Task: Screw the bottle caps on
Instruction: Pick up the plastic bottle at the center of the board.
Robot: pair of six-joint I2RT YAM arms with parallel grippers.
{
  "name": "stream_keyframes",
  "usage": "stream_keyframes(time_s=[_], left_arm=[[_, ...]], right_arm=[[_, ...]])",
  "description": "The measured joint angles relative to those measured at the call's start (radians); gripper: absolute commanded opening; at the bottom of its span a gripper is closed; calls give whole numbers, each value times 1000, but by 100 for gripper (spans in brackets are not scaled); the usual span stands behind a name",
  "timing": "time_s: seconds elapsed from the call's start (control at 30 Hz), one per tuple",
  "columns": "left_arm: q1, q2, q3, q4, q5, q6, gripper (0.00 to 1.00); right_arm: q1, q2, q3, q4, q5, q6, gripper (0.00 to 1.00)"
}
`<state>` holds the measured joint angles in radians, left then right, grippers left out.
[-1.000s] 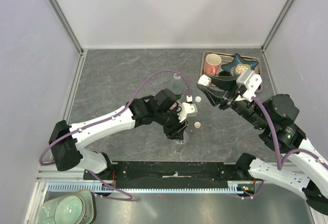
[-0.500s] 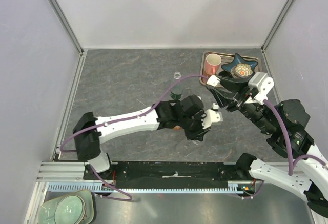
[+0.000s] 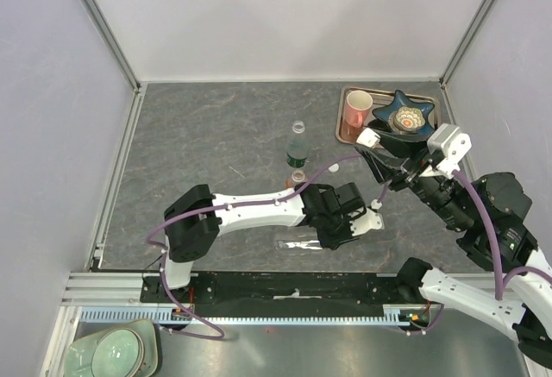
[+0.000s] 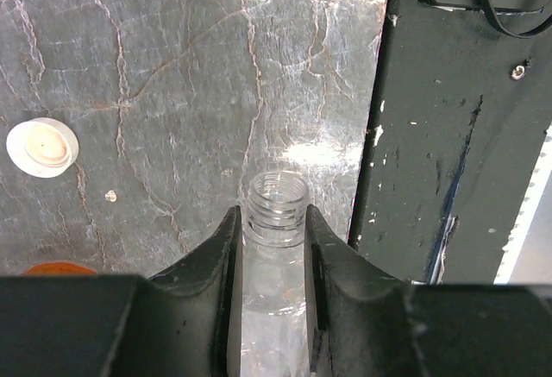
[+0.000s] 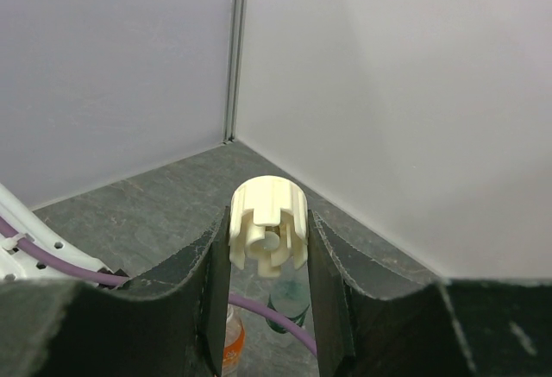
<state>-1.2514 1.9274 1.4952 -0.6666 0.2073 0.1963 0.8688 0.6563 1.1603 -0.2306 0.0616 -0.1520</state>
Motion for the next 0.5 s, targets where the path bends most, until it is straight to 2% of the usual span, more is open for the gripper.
stream_keyframes(time_s=[0.1,0.17,0.2,0.3,0.5], left_arm=[[-5,0,0,-2,-2,2,3],[-13,0,0,-5,-5,4,9],[-17,0,0,-5,-5,4,16],[-33,4,0,-4,-5,4,27],[-53,16,-16,10,-5,4,33]], right_arm=[[0,-4,0,-8,0,0,15],[0,-6,0,-13,1,2,15],[0,-8,0,-16,1,3,15],[0,-13,0,-20,6,3,15],[0,-23,0,-27,17,4,15]])
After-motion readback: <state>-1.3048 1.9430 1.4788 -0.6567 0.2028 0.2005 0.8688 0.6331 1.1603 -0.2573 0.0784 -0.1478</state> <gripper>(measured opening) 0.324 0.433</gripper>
